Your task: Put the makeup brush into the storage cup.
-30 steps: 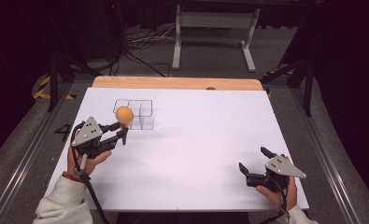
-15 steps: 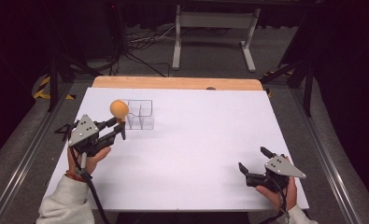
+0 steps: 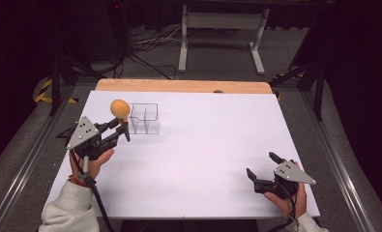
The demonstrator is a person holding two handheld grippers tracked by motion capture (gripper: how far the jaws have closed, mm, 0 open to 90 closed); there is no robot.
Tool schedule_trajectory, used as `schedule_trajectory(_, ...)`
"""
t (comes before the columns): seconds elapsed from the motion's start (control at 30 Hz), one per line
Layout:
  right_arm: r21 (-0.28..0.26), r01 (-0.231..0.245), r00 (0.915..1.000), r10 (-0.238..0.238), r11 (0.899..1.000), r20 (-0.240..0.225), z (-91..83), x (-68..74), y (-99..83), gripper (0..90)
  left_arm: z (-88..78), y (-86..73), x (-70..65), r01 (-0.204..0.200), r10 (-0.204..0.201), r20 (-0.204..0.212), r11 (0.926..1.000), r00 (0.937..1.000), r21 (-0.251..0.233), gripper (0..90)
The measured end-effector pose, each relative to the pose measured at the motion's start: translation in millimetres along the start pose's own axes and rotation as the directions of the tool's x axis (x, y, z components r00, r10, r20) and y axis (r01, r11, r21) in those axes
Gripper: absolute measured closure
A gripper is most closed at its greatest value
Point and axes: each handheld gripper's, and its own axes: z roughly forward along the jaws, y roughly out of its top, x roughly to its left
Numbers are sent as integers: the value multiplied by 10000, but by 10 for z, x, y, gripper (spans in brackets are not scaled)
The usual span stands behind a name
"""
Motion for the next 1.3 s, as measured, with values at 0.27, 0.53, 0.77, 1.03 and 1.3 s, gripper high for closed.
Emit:
schedule_trajectory(0.27, 10, -30, 10000, 30, 10000, 11, 5, -8, -5, 58, 23, 44, 13, 277, -276, 39, 9992, 9996, -295, 680)
schedule_trajectory(0.53, -2, -6, 10000, 6, 10000, 59, -11, -12, -4, 59, 79, 214, 23, 427, -415, 157, 9957, 9990, -816, 680)
schedule_trajectory(0.77, -42, -39, 10000, 39, 10000, 59, -11, -19, -6, 59, 152, 338, 22, 397, -370, 280, 9943, 9989, -993, 680)
schedule_trajectory(1.03, -47, -31, 10000, 32, 10000, 57, -13, -24, -6, 59, 266, 441, -4, 319, -285, 343, 9939, 9990, -1053, 680)
schedule_trajectory(1.3, -57, -34, 10000, 34, 10000, 53, -12, -27, -5, 59, 361, 491, -25, 185, -147, 425, 9958, 9990, -899, 680)
